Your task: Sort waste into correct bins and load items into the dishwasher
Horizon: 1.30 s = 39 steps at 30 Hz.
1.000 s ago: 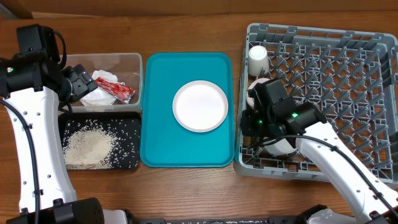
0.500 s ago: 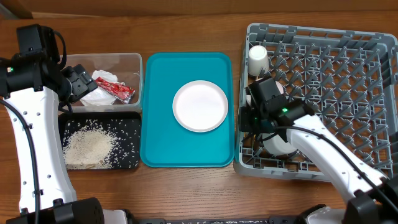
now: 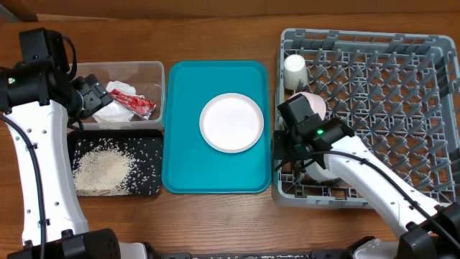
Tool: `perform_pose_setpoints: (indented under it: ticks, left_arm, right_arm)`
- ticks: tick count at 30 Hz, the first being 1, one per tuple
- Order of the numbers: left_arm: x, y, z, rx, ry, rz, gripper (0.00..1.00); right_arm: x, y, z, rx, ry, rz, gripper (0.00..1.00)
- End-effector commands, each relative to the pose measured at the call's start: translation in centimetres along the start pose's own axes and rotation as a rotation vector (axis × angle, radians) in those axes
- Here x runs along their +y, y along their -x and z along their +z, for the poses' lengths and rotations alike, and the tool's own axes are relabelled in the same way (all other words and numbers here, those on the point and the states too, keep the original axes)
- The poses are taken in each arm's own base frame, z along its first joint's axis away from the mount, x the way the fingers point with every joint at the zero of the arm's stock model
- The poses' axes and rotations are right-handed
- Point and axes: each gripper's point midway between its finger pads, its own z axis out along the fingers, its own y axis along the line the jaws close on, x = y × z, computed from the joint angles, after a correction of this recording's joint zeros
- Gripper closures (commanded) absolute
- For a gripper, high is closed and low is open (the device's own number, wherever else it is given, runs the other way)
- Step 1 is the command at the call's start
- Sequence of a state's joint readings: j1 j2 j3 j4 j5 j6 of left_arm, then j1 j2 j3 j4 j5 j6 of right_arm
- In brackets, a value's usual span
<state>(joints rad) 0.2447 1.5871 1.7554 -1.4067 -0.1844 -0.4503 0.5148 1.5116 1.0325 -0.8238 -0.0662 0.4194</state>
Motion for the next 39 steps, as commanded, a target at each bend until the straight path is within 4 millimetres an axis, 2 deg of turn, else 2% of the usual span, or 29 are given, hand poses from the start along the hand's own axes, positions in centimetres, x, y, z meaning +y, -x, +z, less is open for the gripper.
perform_pose_setpoints:
  ticks: [1, 18, 29, 31, 34, 36, 39]
  left_arm:
    - [0.1, 0.4, -0.2, -0.012, 0.002, -0.008, 0.0]
    - [0.0, 0.4, -0.2, -0.012, 0.001, -0.006, 0.0]
    - [0.1, 0.4, -0.2, -0.012, 0.002, -0.006, 0.0]
    - [0.1, 0.4, -0.2, -0.012, 0.002, -0.006, 0.0]
    - [0.1, 0.4, -0.2, -0.012, 0.002, -0.006, 0.0]
    - [0.1, 0.4, -0.2, -0.012, 0.002, -0.006, 0.0]
    - [0.1, 0.4, -0.2, -0.012, 0.002, -0.006, 0.0]
  right_arm:
    - [2.1, -1.9, 0.3, 0.067, 0.074, -0.055, 0.87]
    - [3.1, -2.0, 0.3, 0.07, 0.108, -0.073, 0.88]
    - [2.7, -2.3, 0.3, 0.077, 0.083, -0.076, 0.87]
    - [2.7, -2.2, 0.3, 0.073, 0.082, -0.077, 0.84]
    - [1.6, -1.5, 0.3, 0.043, 0.028, -0.072, 0.77]
    - [1.4, -1.0, 0.0, 0.031, 0.018, -0.067, 0.75]
    - [2.1, 1.0, -2.0, -0.008, 0.033, -0.084, 0.75]
